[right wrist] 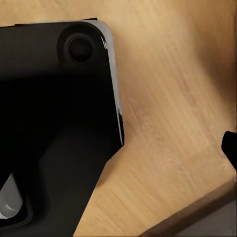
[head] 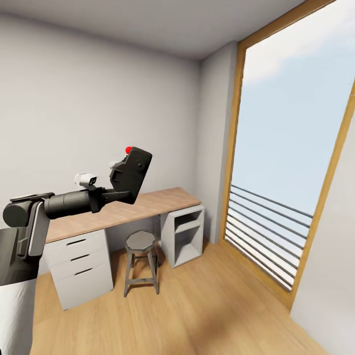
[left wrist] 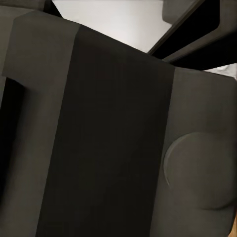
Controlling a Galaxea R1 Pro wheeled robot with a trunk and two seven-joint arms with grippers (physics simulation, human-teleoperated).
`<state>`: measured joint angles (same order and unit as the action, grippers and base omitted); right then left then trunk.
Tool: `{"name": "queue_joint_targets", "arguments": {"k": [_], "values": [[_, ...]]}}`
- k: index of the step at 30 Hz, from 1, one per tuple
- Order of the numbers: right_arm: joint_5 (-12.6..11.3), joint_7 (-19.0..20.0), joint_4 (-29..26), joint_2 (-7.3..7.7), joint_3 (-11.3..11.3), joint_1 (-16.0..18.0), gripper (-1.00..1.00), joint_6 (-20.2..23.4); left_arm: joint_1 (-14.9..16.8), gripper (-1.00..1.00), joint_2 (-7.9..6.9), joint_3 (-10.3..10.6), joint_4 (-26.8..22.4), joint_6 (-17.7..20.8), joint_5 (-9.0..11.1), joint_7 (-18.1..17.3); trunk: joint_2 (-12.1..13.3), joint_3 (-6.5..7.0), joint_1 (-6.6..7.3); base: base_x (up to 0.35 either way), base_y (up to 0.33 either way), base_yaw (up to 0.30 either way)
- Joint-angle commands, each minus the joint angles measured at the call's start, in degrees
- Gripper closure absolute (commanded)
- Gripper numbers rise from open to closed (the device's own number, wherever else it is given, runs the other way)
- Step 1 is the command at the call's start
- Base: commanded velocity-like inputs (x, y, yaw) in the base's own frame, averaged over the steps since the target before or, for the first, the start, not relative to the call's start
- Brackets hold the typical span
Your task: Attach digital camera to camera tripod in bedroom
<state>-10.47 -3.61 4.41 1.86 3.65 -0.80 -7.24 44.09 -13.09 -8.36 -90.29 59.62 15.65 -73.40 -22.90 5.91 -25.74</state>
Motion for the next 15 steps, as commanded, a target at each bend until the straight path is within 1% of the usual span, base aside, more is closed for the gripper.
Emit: {"name": "queue_joint_targets", "arguments": {"k": [1,10,15], "values": [[-0.5,0.0,0.1,-0.01,0.4,0.0,-1.00,-0.3,0.0,1.00,0.02,0.0,0.0,0.4,0.1,-0.2,0.0,0.00,-0.05,0.275,-0.222,0.277],[-0.5,0.0,0.1,-0.02,0.4,0.0,-1.00,-0.3,0.0,1.00,0.08,0.0,0.0,0.4,0.1,-0.2,0.0,0.00,-0.05,0.275,-0.222,0.278],[-0.5,0.0,0.1,-0.04,0.4,0.0,-1.00,-0.3,0.0,1.00,0.35,0.0,0.0,0.4,0.1,-0.2,0.0,0.00,-0.05,0.275,-0.222,0.278]]}}
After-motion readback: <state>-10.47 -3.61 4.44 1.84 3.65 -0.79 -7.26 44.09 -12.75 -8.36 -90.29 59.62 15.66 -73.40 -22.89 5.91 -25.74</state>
